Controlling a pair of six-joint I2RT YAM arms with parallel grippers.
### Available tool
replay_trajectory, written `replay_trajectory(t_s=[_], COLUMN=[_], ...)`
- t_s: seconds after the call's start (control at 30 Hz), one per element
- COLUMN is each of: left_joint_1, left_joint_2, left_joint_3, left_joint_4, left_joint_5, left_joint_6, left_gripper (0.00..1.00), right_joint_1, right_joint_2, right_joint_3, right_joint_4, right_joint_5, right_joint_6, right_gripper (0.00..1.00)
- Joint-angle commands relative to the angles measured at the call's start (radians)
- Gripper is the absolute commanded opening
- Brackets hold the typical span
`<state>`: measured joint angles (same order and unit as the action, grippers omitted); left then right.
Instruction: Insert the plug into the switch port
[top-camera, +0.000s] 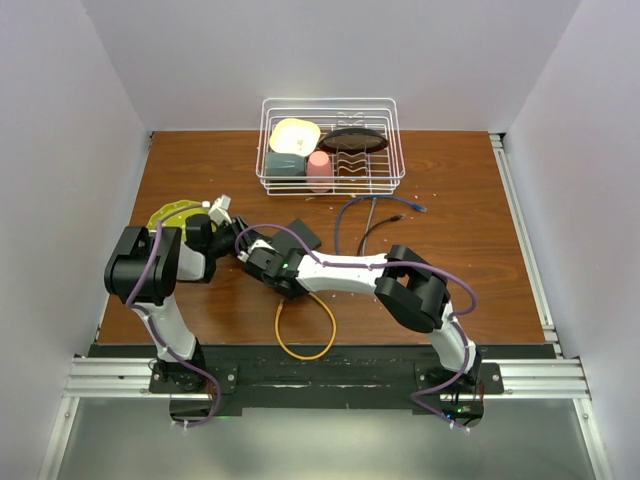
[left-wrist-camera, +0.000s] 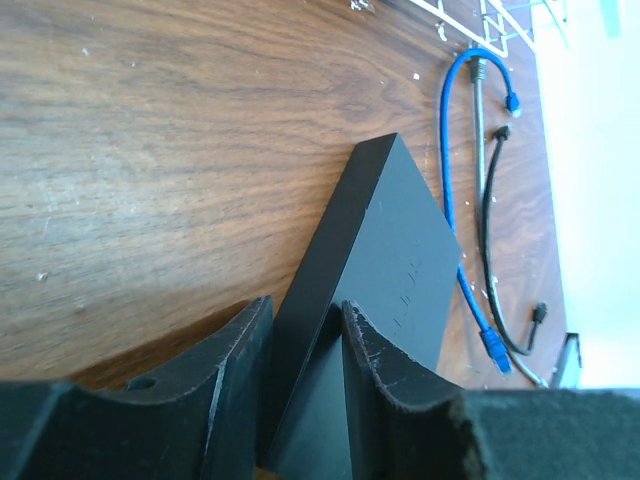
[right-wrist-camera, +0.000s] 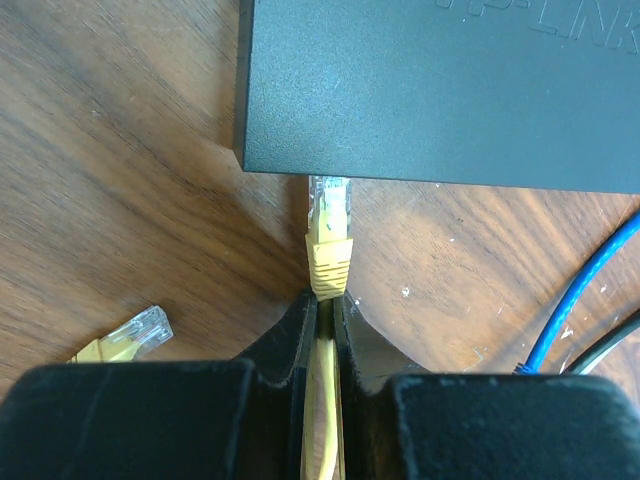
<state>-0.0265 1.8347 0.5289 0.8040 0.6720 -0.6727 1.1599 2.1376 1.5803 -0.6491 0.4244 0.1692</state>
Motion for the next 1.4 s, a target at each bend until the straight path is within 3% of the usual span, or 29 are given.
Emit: replay_trajectory(t_s=[0.0, 0.4, 1.37], left_joint_1=[0.020, 0.022, 0.022], left_joint_2=[0.035, 0.041, 0.051], left_joint_3=[-0.040, -0.037, -0.032], left_joint_4=[-0.040, -0.039, -0.042], left_joint_5=[-0.003, 0.000, 0.018], left_joint_6=[0.001, -0.002, 0.015], left_gripper=[0.38, 0.37, 0.35], right_joint_1=[0.006, 0.006, -0.040], right_joint_2=[0.035, 0.045, 0.067], right_joint_3=[-0.026, 0.027, 0.101], right_joint_4=[-0.041, -0.129, -0.078], right_joint_5=[-0.072, -0.188, -0.047], right_joint_6=[0.039, 0.032, 0.110], right_gripper=[0.00, 0.00, 0.00])
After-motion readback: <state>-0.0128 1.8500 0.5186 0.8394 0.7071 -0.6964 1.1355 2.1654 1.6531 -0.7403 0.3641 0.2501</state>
